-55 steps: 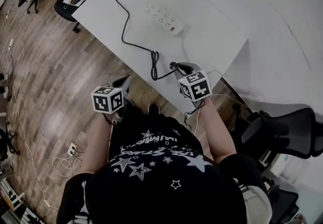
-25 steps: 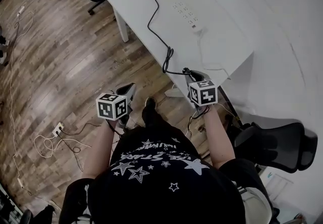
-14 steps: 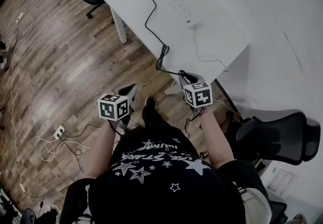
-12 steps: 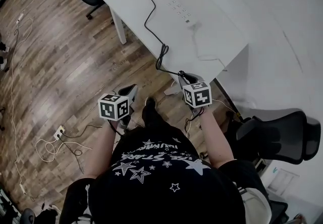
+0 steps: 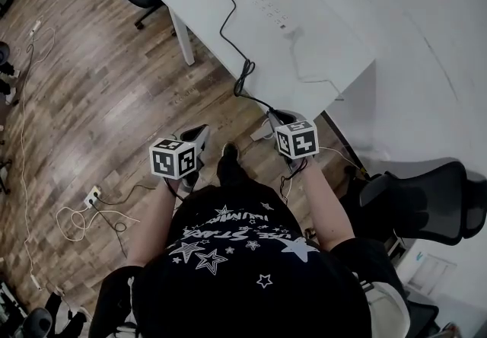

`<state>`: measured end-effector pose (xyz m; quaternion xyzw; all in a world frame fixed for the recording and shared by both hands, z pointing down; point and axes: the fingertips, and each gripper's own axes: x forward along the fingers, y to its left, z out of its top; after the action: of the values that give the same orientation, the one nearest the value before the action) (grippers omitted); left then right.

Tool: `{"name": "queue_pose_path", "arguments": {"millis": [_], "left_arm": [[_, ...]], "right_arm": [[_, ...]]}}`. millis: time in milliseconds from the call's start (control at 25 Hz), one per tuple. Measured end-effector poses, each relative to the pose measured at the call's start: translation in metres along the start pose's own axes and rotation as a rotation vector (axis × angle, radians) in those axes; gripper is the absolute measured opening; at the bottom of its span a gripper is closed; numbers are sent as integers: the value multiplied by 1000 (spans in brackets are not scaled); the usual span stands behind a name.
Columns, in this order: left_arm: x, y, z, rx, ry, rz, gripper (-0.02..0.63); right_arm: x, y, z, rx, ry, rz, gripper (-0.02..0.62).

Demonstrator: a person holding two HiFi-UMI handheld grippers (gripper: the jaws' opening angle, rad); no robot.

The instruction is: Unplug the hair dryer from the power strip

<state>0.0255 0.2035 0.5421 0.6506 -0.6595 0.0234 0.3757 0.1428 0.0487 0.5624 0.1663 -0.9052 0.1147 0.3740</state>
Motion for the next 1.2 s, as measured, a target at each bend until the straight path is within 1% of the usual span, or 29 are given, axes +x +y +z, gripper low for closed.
{"name": "queue_pose_path", "arguments": {"millis": [160, 200, 360, 480, 720, 920, 1200], "left_arm": [[-2, -2, -4, -6, -1, 2, 6], [-3, -2, -4, -6, -1, 1, 6], [-4, -2, -9, -9, 2, 0, 6], [-5, -1, -13, -17, 7, -1, 6], [-8, 0, -13, -15, 2, 5, 6], [-13, 3, -8, -17, -17, 12, 6], [-24, 5, -13, -19, -27, 15, 6]], "right_arm": [[1, 1, -7, 11, 7, -6, 41], [1, 0, -8, 23, 4, -8, 8], [3, -6, -16, 66, 13, -24, 8], [3, -9, -24, 74, 27, -29, 8], [0, -6, -27, 47, 33, -28, 8], [-1, 4, -17, 16, 15, -18, 8], [-6, 22, -8, -42, -9, -8, 8]]}}
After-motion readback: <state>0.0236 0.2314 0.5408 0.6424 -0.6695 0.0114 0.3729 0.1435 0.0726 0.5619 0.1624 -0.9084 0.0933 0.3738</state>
